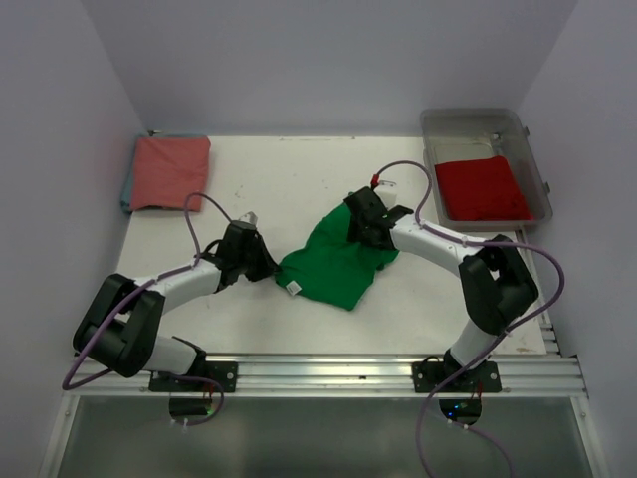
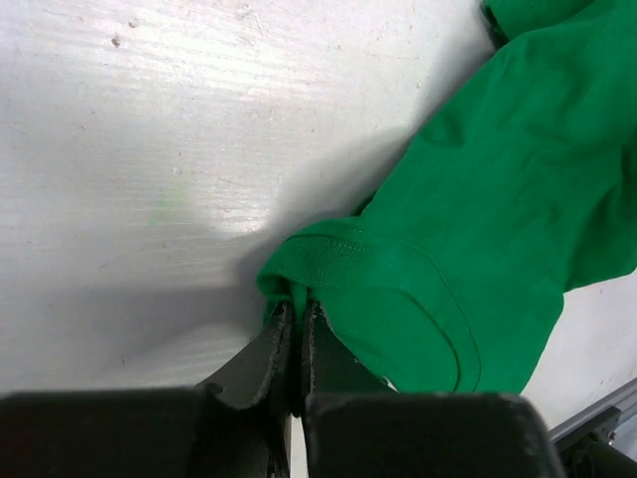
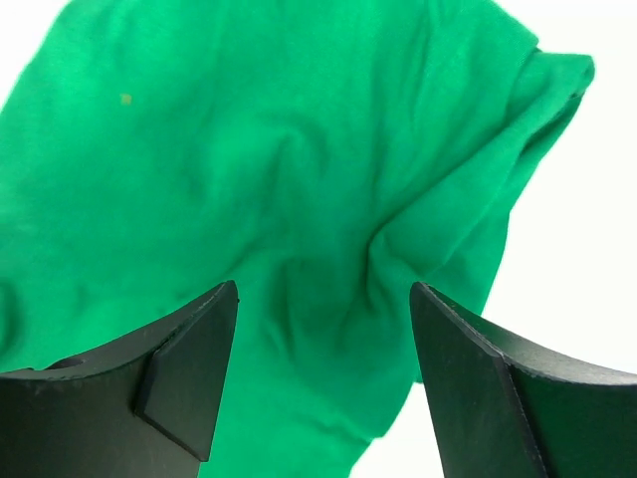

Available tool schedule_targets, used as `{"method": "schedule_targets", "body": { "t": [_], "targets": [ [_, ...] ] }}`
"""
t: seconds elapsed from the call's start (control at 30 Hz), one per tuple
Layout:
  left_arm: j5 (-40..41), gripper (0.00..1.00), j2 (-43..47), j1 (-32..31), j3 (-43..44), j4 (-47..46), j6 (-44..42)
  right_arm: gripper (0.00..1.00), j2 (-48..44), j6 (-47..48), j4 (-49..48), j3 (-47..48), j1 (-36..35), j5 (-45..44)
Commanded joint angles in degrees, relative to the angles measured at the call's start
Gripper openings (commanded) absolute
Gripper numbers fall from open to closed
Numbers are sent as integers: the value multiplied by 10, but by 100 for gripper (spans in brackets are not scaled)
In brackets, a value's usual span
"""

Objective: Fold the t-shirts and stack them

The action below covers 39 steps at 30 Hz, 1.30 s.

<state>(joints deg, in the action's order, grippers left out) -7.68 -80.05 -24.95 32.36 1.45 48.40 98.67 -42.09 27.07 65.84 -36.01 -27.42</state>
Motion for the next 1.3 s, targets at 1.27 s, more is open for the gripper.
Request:
{"method": "schedule_targets", "body": {
  "t": [1.27],
  "targets": [
    [122,0,102,-4,643,371,-208,76,298,133,-99,396,77,373]
  ]
}}
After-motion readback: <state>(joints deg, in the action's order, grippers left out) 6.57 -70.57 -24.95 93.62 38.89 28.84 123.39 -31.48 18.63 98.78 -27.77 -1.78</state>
